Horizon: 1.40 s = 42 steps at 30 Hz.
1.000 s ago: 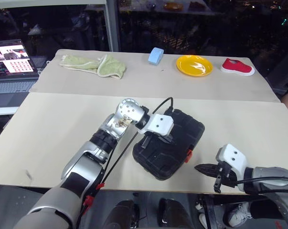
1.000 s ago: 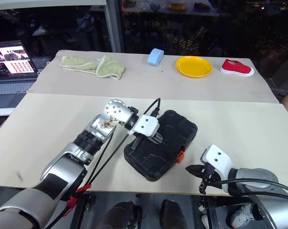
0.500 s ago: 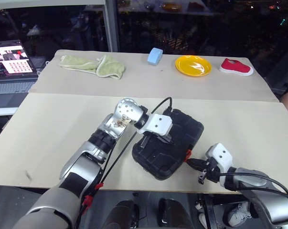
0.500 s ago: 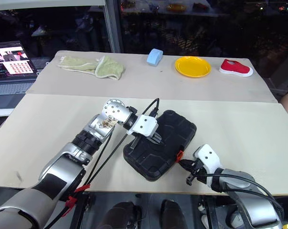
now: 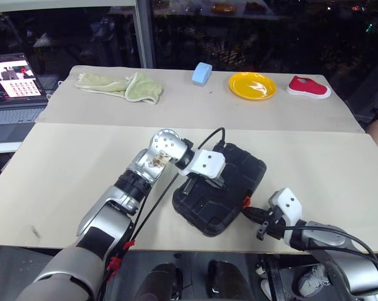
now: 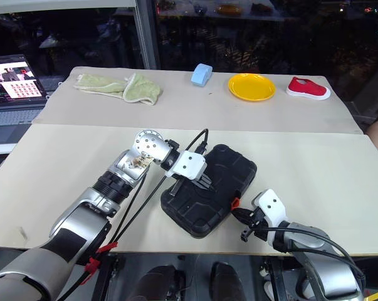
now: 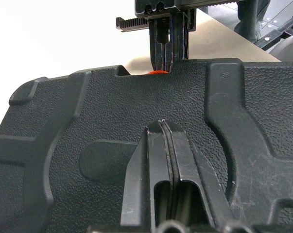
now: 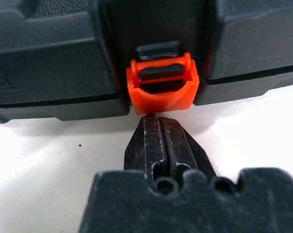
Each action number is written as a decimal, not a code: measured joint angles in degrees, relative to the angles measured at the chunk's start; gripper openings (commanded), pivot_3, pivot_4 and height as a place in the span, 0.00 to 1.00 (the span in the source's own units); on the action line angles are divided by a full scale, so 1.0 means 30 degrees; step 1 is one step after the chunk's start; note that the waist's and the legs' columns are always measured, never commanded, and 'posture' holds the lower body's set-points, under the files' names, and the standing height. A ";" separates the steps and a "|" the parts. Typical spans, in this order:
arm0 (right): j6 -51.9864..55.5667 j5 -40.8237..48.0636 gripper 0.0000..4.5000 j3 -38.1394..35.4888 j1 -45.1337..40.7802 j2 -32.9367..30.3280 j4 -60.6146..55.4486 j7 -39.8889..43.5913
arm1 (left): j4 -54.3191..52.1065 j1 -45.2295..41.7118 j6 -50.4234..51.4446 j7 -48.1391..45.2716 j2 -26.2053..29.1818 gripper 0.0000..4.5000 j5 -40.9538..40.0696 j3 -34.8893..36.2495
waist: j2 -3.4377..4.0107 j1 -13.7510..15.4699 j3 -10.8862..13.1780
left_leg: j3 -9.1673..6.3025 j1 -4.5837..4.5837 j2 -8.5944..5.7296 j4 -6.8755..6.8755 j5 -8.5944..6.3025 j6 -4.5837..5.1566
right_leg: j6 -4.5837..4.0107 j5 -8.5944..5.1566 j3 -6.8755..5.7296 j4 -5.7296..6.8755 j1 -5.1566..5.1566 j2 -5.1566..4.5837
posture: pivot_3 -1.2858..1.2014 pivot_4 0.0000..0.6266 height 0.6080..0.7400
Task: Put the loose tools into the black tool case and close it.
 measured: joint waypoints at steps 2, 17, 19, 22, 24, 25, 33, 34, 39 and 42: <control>0.0409 0.0241 0.00 -0.0035 -0.0153 -0.0008 -0.0035 -0.0022 | -0.0006 0.0000 0.0000 -0.0003 0.0024 0.02 0.0000 0.0002 | 0.0000 -0.0040 0.0000 | 0.0000 0.0000 0.0000 0.0000 0.0000 0.0000 | 0.0000 0.0000 0.0001 0.0000 -0.0002 -0.0001 | 0.52 0.24 0.94; 0.3036 0.3568 0.00 -0.2173 -0.2465 -0.2051 -0.4159 0.0348 | 0.0081 0.0019 -0.0135 0.0085 -0.0414 0.02 0.0018 -0.0020 | 0.0006 -0.0046 -0.0004 | -0.0051 -0.0016 0.0001 -0.0059 0.0052 0.0052 | -0.0009 -0.0006 -0.0019 -0.0019 -0.0006 0.0014 | 0.52 0.24 0.94; 0.3218 0.3766 0.00 -0.2342 -0.2053 -0.2577 -0.4276 0.0489 | 0.0083 0.0023 -0.0160 0.0073 -0.0434 0.02 0.0008 -0.0025 | 0.0007 0.0090 -0.0005 | -0.0051 -0.0022 -0.0017 -0.0050 0.0062 0.0037 | -0.0005 -0.0007 -0.0019 -0.0038 -0.0017 0.0003 | 0.52 0.24 0.94; 0.3266 0.3929 0.00 -0.3074 -0.1024 -0.3163 -0.4253 0.0700 | 0.0091 0.0019 -0.0172 0.0057 -0.0435 0.02 -0.0010 -0.0027 | 0.0007 0.0246 -0.0005 | -0.0040 -0.0043 -0.0036 -0.0041 0.0064 0.0015 | 0.0019 -0.0015 -0.0006 -0.0072 -0.0013 -0.0014 | 0.52 0.24 0.94; 0.3259 0.4072 0.00 -0.3669 -0.0380 -0.3361 -0.4235 0.0898 | 0.0093 0.0014 -0.0180 0.0022 -0.0375 0.02 -0.0030 -0.0019 | 0.0005 0.0284 -0.0006 | -0.0038 -0.0041 -0.0037 -0.0045 0.0054 0.0009 | 0.0021 -0.0015 -0.0004 -0.0085 -0.0008 -0.0014 | 0.52 0.24 0.94; 0.3242 0.4089 0.00 -0.3834 -0.0119 -0.3416 -0.4231 0.0945 | 0.0093 0.0016 -0.0184 0.0021 -0.0352 0.02 -0.0031 -0.0018 | 0.0005 0.0286 -0.0006 | -0.0039 -0.0042 -0.0036 -0.0045 0.0051 0.0002 | 0.0021 -0.0016 -0.0001 -0.0084 -0.0001 -0.0013 | 0.52 0.24 0.94; 0.2580 0.3933 0.41 -0.3593 0.1378 -0.2741 -0.3748 0.0789 | 0.0058 0.0037 -0.0144 0.0049 -0.0068 0.00 -0.0036 0.0012 | 0.0006 0.0261 -0.0006 | -0.0040 -0.0028 -0.0022 -0.0050 -0.0001 0.0006 | 0.0019 -0.0021 0.0006 -0.0034 0.0026 -0.0006 | 0.52 0.24 0.94; 0.2375 0.3761 0.49 -0.3433 0.1403 -0.2637 -0.3602 0.0736 | 0.0034 0.0047 -0.0144 0.0048 -0.0060 0.00 -0.0037 0.0011 | 0.0005 0.0266 -0.0006 | -0.0041 -0.0026 -0.0022 -0.0049 0.0000 0.0006 | 0.0021 -0.0022 0.0006 -0.0032 0.0025 -0.0004 | 0.52 0.24 0.94; 0.1428 0.2860 0.71 -0.2420 0.1327 -0.2165 -0.2719 0.0437 | -0.0068 0.0051 -0.0145 0.0002 -0.0060 0.00 -0.0038 -0.0022 | 0.0006 0.0263 -0.0006 | -0.0040 -0.0028 -0.0024 -0.0046 0.0041 0.0037 | 0.0016 -0.0018 0.0004 -0.0035 0.0003 -0.0001 | 0.52 0.24 0.94; 0.1076 0.2742 0.71 -0.2156 0.1030 -0.1885 -0.2140 0.0450 | -0.0118 0.0053 -0.0145 -0.0020 -0.0038 0.00 -0.0037 -0.0024 | 0.0006 0.0265 -0.0006 | -0.0040 -0.0033 -0.0024 -0.0052 0.0059 0.0004 | 0.0014 -0.0018 0.0006 -0.0035 0.0007 0.0000 | 0.52 0.24 0.94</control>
